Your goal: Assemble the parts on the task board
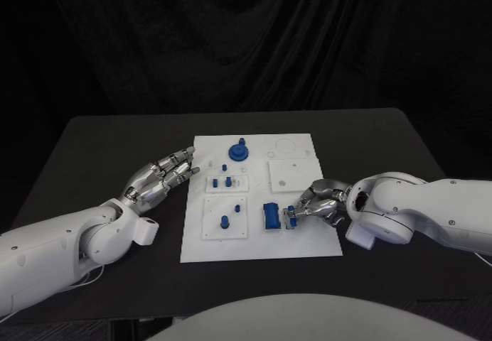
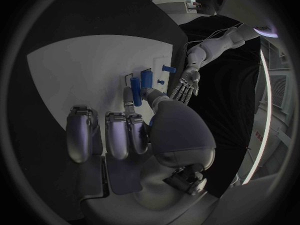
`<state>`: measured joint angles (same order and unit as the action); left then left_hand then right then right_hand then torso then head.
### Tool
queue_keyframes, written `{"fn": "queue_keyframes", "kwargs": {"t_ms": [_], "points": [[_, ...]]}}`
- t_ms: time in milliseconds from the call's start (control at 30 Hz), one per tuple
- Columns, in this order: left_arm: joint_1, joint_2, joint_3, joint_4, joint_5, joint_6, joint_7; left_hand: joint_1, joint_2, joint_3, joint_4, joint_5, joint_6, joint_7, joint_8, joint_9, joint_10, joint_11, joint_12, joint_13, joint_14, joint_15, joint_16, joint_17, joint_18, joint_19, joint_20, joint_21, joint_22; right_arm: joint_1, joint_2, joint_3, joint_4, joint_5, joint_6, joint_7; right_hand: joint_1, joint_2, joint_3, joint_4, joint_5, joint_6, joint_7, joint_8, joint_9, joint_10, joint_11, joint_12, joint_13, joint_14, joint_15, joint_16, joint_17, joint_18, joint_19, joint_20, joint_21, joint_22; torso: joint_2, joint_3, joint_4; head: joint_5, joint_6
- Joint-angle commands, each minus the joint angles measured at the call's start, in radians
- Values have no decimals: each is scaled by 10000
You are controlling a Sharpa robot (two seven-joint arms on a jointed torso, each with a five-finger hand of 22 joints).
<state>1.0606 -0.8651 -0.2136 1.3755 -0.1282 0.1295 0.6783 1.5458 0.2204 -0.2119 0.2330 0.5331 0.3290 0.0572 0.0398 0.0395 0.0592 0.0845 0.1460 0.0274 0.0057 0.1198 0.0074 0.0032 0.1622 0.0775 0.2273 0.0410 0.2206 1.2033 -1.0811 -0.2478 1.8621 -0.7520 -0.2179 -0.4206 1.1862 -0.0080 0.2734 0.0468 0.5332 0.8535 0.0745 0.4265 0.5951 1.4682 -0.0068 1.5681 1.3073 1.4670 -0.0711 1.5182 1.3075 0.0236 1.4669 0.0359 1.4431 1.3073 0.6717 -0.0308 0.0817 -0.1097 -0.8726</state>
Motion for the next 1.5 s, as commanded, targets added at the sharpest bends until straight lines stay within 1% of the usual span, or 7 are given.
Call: {"fn": "queue_keyframes", "kwargs": {"t_ms": [33,400,633,1100,1367,1467,1500], "points": [[-15,22,9,6,46,133,143,101,16,4,-70,62,-22,29,-1,0,0,50,38,4,-8,-26,-42,-9,178,16,50,59,-12,-16,39,0,-55,-198,441,-344,-138,-7,44,53,-184,-55,0,62,-2,1026,65,27,2635,777,49,3,1274,123,468,69,-47,2157,8,-5,2,12,0],[-30,39,9,-9,46,153,144,101,17,9,-80,67,-35,26,-4,-1,-1,61,29,2,-10,-19,-43,-9,178,15,50,58,-17,-56,179,-1,-201,-394,567,-545,-321,1,42,140,-426,-79,6,82,-2,1026,70,27,2635,771,52,-11,1243,129,458,71,-71,2149,8,4,-9,18,0],[-38,31,9,-9,46,157,141,101,17,9,-80,67,-35,26,-4,-1,-1,61,29,2,-10,-19,-43,-9,178,15,50,58,-17,-84,296,-1,-322,-413,635,-590,-607,13,-23,319,-1100,-128,21,96,-20,1026,83,27,2635,766,61,-23,1213,132,452,79,-90,2143,4,3,-15,64,0],[-51,33,9,-18,46,169,125,101,17,13,-91,69,-38,31,-4,-2,0,60,31,2,-10,-11,-44,-10,178,14,50,57,-23,-113,325,-1,-399,-417,506,-491,-1454,48,-623,1128,-2311,-188,78,99,-92,1026,136,27,2635,755,106,-48,1151,160,408,121,-206,2105,10,6,-8,94,0],[-68,31,9,-25,46,192,102,99,19,17,-97,71,-28,39,-3,0,1,57,33,2,-10,-7,-43,-9,178,15,51,58,-22,-114,260,-1,-348,-701,298,-361,-1716,88,-873,1454,-2468,-188,74,118,-112,1026,136,27,2635,757,110,-45,1158,167,395,129,-237,2096,18,2,-16,100,0],[-74,33,9,-25,46,195,103,99,19,17,-97,71,-28,39,-3,0,1,57,33,2,-10,-7,-43,-9,178,15,51,58,-22,-115,203,-1,-292,-925,254,-276,-1800,66,-1004,1576,-2802,-198,68,129,-117,1026,131,27,2635,754,106,-50,1146,172,389,127,-255,2091,19,3,-17,120,0],[-76,31,9,-25,46,196,103,99,19,17,-97,71,-28,39,-3,0,1,57,33,2,-10,-7,-43,-9,178,15,51,58,-22,-115,183,-1,-272,-1017,245,-240,-1871,48,-1111,1674,-3078,-200,64,143,-117,1026,128,27,2635,755,104,-48,1150,174,386,126,-263,2088,15,4,-16,126,0]]}}
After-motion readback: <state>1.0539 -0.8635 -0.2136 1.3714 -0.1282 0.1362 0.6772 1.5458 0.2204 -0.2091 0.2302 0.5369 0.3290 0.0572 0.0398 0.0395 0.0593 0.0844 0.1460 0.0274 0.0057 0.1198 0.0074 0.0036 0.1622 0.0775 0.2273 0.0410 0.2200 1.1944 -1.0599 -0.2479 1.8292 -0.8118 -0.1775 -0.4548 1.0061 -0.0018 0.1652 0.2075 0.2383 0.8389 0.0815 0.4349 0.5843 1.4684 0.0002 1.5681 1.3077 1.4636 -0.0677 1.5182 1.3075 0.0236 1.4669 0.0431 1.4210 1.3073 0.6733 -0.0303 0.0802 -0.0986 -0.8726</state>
